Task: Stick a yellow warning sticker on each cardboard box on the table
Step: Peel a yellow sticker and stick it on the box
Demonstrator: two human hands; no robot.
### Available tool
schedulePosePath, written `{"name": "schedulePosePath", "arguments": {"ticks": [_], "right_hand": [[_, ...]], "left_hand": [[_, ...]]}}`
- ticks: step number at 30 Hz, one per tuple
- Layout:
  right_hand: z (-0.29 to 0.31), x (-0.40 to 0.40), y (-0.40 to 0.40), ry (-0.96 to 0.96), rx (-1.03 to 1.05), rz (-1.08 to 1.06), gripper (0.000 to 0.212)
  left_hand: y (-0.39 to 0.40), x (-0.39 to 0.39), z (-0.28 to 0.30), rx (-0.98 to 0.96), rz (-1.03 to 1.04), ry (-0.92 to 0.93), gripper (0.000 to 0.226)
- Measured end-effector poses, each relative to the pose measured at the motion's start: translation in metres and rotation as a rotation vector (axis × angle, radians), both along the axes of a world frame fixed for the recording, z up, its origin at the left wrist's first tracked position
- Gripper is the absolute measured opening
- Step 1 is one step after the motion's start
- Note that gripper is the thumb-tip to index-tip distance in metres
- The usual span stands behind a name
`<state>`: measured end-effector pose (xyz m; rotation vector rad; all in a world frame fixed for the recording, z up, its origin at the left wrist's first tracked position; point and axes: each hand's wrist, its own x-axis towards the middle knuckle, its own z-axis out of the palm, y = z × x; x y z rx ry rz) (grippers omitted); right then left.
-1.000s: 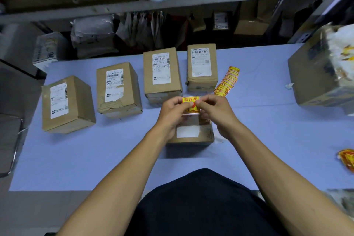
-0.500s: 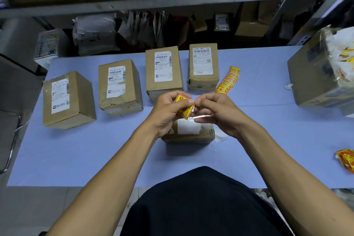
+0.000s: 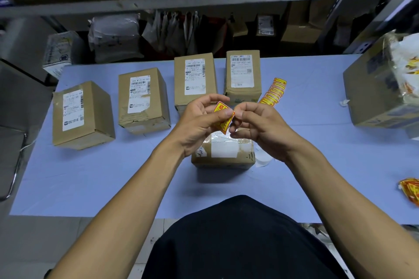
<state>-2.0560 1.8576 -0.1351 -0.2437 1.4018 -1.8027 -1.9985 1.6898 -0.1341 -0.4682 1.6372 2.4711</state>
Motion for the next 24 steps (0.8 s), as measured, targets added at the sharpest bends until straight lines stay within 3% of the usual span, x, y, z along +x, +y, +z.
{"name": "schedulePosePath", "arguments": {"ticks": [3,8,17,24], "right_hand": [[-0.001,0.002,-0.003,0.008,-0.033,-0.059,0.022],[0.001,0.006,-0.004,0.117,-0.017,-0.166,0.021],[0.009,0.009,-0.002,0.286,0.045,-0.241,0.016],[0.013,0.012,-0.003,0.288,0.082,-0.329,0.011]], "left_hand": [[0.007,0.0,-0.004,-0.029,0.13,0.016,0.04],[0.018,0.002,-0.006,-0.411,0.251,0.217,0.011],[0.018,0.005,0.002,-0.428,0.174,0.32,0.013],[0.018,0.007,0.002,-0.623,0.175,0.31,0.015]]}}
